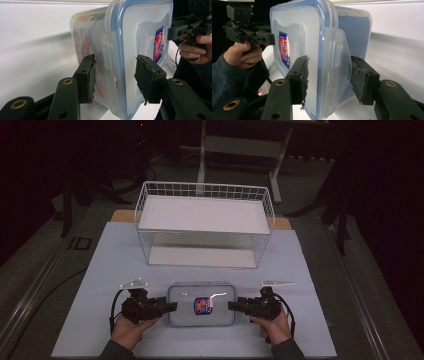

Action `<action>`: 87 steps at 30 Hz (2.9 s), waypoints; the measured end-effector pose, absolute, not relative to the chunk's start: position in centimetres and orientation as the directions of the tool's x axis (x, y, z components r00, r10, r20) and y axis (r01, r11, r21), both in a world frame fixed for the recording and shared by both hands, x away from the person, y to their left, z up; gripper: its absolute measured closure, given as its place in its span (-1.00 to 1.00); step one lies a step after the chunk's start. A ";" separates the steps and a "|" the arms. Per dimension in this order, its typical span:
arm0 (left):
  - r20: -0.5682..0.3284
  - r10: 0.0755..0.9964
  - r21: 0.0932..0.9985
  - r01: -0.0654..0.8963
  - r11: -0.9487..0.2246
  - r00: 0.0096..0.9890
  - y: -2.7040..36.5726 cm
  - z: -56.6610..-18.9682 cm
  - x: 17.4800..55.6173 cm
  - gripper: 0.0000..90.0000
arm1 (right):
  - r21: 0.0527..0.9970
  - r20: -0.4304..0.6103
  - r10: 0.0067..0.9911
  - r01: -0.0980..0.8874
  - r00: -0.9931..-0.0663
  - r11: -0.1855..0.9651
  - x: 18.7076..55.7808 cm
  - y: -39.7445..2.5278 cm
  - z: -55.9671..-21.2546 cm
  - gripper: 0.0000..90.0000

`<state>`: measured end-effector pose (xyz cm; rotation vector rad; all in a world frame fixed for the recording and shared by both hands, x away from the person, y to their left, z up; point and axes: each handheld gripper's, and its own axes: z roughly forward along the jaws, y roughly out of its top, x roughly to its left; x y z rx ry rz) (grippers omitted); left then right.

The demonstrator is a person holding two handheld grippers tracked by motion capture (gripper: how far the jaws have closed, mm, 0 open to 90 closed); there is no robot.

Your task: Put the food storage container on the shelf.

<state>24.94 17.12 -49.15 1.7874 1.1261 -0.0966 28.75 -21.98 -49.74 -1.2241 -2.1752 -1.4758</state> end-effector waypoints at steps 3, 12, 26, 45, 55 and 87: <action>-0.502 0.647 0.698 0.711 -0.089 0.574 17.1 -49.0 24.9 0.14 | 0.665 0.594 0.501 0.735 -0.629 0.135 28.7 -21.9 -49.6 0.12; -0.448 0.652 0.751 0.653 -0.097 0.612 17.1 -47.9 24.4 0.14 | 0.715 0.545 0.504 0.685 -0.670 0.138 28.3 -21.8 -48.6 0.11; -0.389 0.654 0.806 0.583 -0.099 0.649 16.9 -46.6 23.8 0.14 | 0.776 0.475 0.505 0.613 -0.721 0.145 27.8 -22.0 -46.8 0.11; -0.348 0.652 0.845 0.527 -0.094 0.673 16.8 -45.2 23.6 0.14 | 0.821 0.422 0.505 0.554 -0.752 0.139 27.5 -22.1 -45.0 0.12; -0.332 0.651 0.859 0.504 -0.090 0.682 16.8 -44.2 23.5 0.14 | 0.839 0.405 0.507 0.530 -0.761 0.126 27.3 -22.2 -44.0 0.11; -0.221 0.641 0.919 0.377 -0.116 0.735 16.6 -38.4 25.6 0.14 | 0.907 0.303 0.520 0.409 -0.799 0.100 28.4 -22.4 -38.4 0.11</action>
